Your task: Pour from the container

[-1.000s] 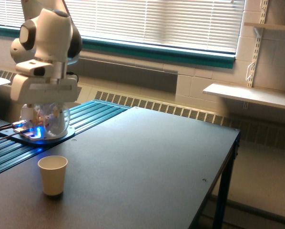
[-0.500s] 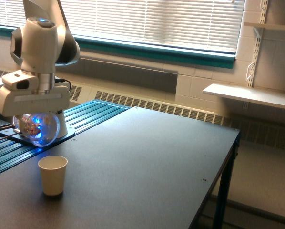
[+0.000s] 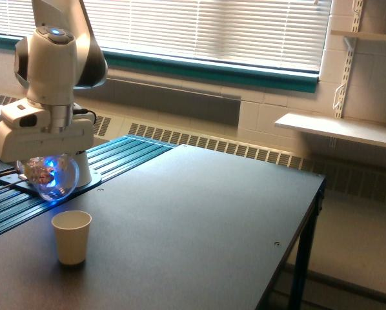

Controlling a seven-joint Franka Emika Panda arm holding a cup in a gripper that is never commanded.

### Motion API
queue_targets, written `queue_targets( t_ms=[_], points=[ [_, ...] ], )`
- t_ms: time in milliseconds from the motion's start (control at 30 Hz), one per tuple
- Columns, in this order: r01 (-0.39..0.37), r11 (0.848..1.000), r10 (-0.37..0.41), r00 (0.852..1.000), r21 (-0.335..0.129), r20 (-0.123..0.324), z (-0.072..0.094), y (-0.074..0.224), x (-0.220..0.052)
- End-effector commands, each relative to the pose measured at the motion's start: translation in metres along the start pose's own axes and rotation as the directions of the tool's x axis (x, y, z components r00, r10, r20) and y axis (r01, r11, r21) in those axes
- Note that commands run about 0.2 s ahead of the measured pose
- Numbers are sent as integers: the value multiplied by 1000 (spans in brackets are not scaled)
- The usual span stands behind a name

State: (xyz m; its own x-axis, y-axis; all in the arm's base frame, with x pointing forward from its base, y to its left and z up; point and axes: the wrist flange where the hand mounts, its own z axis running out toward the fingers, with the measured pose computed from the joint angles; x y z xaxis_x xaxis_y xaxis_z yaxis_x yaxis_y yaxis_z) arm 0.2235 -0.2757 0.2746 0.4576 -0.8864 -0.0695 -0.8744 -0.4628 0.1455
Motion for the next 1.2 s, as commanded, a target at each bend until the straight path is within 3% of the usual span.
queue_targets(
  t_ms=[33,367,500,733,967,1200],
  points=[
    [12,1000,-12,1000,-13,8,-6,-12,3],
    [30,999,-29,997,-14,71,-6,-21,-2],
    [23,999,-21,998,-25,60,-6,-23,-2],
    [24,1000,-21,991,-18,130,-3,-24,-8],
    [-15,1000,16,993,-14,121,-8,-19,0],
    [-54,999,54,988,-1,144,-12,-9,6]
  ],
)
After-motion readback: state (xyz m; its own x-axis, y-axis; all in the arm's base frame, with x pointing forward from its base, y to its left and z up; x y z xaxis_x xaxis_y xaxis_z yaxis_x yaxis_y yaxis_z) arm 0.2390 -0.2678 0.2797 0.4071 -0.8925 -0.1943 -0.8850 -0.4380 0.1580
